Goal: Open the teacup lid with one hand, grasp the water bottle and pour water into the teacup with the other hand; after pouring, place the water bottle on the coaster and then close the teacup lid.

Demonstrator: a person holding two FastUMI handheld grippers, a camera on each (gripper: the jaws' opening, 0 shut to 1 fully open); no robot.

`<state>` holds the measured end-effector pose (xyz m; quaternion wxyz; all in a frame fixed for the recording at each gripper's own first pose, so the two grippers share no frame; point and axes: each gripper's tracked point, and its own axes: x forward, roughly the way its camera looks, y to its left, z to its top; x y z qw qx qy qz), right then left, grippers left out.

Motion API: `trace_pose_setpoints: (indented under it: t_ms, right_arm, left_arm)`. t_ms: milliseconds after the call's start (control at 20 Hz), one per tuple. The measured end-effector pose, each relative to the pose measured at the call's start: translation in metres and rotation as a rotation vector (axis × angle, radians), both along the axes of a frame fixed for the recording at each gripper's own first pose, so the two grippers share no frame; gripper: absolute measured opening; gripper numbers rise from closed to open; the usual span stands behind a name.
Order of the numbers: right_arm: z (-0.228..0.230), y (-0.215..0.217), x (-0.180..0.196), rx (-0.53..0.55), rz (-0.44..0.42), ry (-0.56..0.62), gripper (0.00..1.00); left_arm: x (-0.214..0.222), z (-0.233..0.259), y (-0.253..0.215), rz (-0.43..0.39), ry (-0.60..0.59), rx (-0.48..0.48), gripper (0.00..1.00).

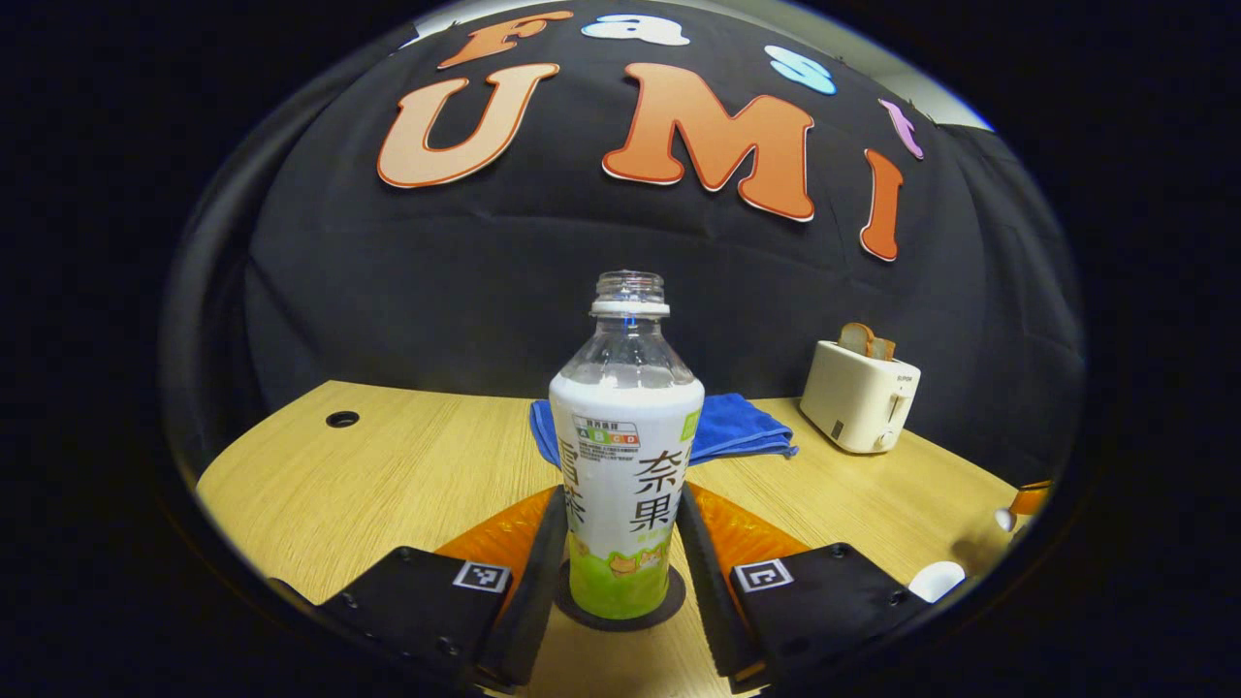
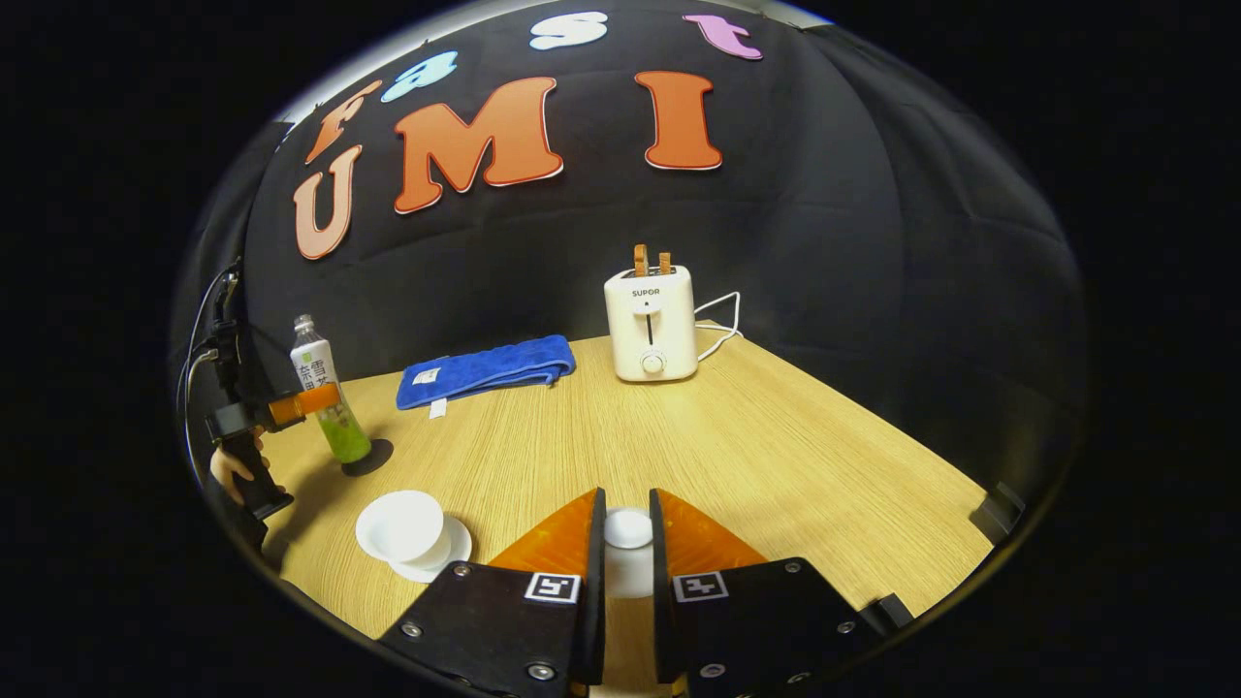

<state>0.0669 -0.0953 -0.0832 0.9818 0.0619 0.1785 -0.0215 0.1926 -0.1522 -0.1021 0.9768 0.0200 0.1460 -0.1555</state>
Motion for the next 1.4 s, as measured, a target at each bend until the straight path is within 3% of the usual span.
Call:
trace_pose_setpoints:
  t_ms: [550,850,1150,1400]
  right_arm:
    - [0.004,0.007,-0.002,-0.005,0.013,-0.010,0.21]
    - [0.013,0.022,-0.005,0.000,0.034,-0.027,0.20]
    - [0.039,0.059,-0.002,-0.007,0.106,-0.081,0.20]
    - [0.043,0.113,0.002,-0.004,0.213,-0.093,0.20]
  left_arm:
    - [-0.003,-0.002,-0.001,0.008,0.014,0.006,0.74]
    - [-0.014,-0.007,-0.005,0.002,0.014,0.035,0.95]
    - [-0.050,-0.014,0.011,0.013,0.015,0.070,0.98]
    - [-0.097,0.002,0.043,0.044,-0.042,0.089,0.98]
